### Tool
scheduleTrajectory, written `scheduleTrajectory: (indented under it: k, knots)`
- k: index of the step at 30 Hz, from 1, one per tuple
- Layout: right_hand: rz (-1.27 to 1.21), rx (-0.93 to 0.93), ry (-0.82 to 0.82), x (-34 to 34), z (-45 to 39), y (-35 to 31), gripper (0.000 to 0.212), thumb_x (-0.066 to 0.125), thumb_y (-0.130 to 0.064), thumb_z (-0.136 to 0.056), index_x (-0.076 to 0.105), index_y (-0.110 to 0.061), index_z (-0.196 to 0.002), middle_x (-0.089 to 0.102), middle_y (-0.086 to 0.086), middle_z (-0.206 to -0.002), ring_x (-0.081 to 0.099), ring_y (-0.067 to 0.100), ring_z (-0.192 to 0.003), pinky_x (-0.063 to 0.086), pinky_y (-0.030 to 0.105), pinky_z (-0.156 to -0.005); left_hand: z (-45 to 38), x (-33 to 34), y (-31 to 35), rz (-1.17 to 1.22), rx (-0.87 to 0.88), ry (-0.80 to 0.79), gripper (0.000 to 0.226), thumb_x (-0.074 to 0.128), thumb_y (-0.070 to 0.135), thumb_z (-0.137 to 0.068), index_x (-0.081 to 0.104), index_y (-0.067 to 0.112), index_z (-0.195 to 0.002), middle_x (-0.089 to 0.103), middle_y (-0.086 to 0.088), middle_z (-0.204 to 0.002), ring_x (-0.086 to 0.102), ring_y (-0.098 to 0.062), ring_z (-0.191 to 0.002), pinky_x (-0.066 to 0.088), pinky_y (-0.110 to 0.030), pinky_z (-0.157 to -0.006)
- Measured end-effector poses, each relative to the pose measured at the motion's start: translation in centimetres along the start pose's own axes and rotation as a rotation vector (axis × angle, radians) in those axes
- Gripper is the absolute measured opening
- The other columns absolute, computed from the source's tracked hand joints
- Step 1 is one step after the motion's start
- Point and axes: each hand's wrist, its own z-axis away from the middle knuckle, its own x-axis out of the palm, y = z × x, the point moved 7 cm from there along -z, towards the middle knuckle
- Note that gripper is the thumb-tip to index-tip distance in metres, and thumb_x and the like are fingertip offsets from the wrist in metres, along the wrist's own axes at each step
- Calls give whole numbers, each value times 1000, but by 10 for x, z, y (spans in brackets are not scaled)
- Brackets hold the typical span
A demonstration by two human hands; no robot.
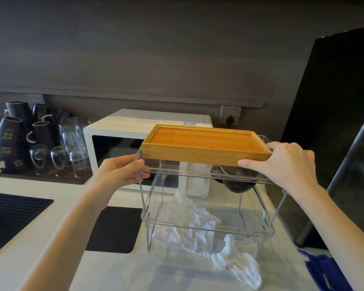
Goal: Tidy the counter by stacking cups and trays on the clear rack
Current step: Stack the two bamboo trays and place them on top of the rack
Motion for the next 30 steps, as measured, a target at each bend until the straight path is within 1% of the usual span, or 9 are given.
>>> scheduleTrajectory:
  k: [3, 7, 10, 14, 18, 22, 23, 26, 30]
  knots:
    - [1, 1, 2, 2, -3, -2, 85, 42, -79, -51, 63, -14, -103, 69, 9, -96, 57, 32, -102, 39, 46, -89, 0, -1, 1, 5, -7, -9, 15, 56, 19, -85, 62, 33, -88, 77, 5, -74, 71, -15, -80, 58, -18, -68]
    - [-27, 35, 4, 4, -7, 0, 74, 58, -73, -59, 62, -14, -103, 68, 9, -99, 56, 32, -104, 39, 47, -91, 1, 0, 1, -1, -1, -11, 17, 56, 18, -85, 62, 34, -86, 76, 2, -76, 71, -15, -81, 58, -21, -71]
    - [-34, 49, 12, 4, -7, 1, 73, 59, -72, -59, 62, -14, -102, 68, 9, -99, 56, 32, -104, 38, 46, -92, 0, 0, 1, -10, -5, -16, 17, 56, 18, -84, 63, 33, -88, 77, 4, -80, 71, -16, -82, 58, -23, -73]
    - [-24, 70, 11, 5, -6, 1, 73, 60, -72, -60, 62, -13, -102, 68, 9, -99, 56, 32, -104, 38, 45, -91, -1, -1, 2, -46, -40, -4, 16, 57, 16, -84, 62, 28, -94, 75, -5, -86, 71, -21, -83, 58, -27, -75]
    - [-61, 59, -24, 7, -2, 3, 75, 61, -68, -64, 55, -15, -117, 65, 9, -112, 53, 32, -111, 37, 48, -95, -8, -6, 13, -294, -51, 59, 22, 58, 18, -84, 62, 16, -106, 70, -9, -97, 65, -25, -94, 52, -41, -90]
    - [-233, 50, -66, 5, 2, 17, 72, 67, -52, -70, 47, -14, -128, 62, 9, -122, 55, 30, -113, 41, 52, -99, -20, -8, 34, -595, 86, 171, 46, 67, 27, -77, 57, 11, -119, 68, -5, -105, 61, -22, -99, 43, -41, -98]
    - [-293, 54, -46, 3, 4, 22, 66, 69, -45, -72, 50, -12, -126, 64, 10, -120, 57, 29, -110, 43, 51, -98, -22, -6, 37, -606, 114, 192, 45, 69, 27, -75, 60, 10, -116, 69, -8, -106, 61, -21, -95, 43, -38, -96]
    - [-435, 36, -12, 0, 5, 28, 43, 69, -28, -77, 62, -7, -114, 68, 10, -112, 58, 16, -94, 44, 32, -87, -24, -2, 43, -611, 173, 237, 35, 71, 21, -74, 66, 5, -105, 70, -15, -102, 60, -19, -85, 45, -35, -89]
    - [-501, 15, -6, 1, 4, 28, 34, 69, -22, -78, 66, -7, -108, 70, 8, -106, 55, 11, -89, 44, 27, -81, -27, -2, 43, -614, 196, 253, 34, 70, 20, -74, 67, 2, -102, 70, -18, -99, 58, -20, -79, 46, -36, -85]
